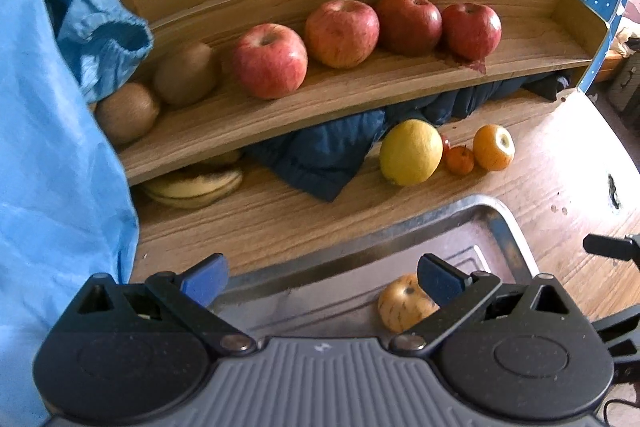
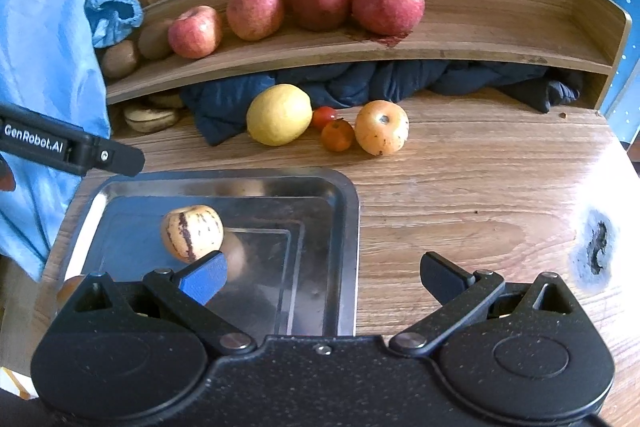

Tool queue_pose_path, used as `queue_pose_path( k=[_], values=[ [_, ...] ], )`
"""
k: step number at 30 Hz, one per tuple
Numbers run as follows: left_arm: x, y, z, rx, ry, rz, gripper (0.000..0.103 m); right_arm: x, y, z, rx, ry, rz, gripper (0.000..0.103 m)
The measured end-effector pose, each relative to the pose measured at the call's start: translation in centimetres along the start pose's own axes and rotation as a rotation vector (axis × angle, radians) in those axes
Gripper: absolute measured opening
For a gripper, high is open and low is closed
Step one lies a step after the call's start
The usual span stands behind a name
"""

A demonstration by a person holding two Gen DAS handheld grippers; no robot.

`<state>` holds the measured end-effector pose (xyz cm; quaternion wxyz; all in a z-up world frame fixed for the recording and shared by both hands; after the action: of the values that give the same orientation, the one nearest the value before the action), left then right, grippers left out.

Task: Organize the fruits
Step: 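Withdraw both tools from the tray back toward the fruit row, then move both tools toward the yellow lemon and orange apple under the shelf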

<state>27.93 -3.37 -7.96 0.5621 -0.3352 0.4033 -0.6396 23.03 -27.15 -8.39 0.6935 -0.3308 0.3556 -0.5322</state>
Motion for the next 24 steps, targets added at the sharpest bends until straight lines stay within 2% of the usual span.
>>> queue_pose_path(
  k=[14, 24],
  values=[
    [1.9, 2.7, 2.1, 0.014, -0.022, -0.084, 0.102, 0.7, 1.2, 0.3, -0.022, 0.010, -0.065, 0.102],
    [3.4, 4.7, 3.0, 0.008, 0.001, -0.129, 0.102, 1.3, 1.6, 1.2, 0.002, -0.083, -0.147, 0.102]
  ],
)
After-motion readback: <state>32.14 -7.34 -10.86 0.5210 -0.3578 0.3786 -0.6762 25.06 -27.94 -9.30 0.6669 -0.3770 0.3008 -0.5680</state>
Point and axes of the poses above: each gripper's, at about its wrist camera, not at the fingertips, and y roughly the way its jaws point, x to its right, z to its top, the point moved 3 cm from there along y, roughly the way its jaws point, and after that the axes turned 2 degrees about -y, right-handed, at the moved point
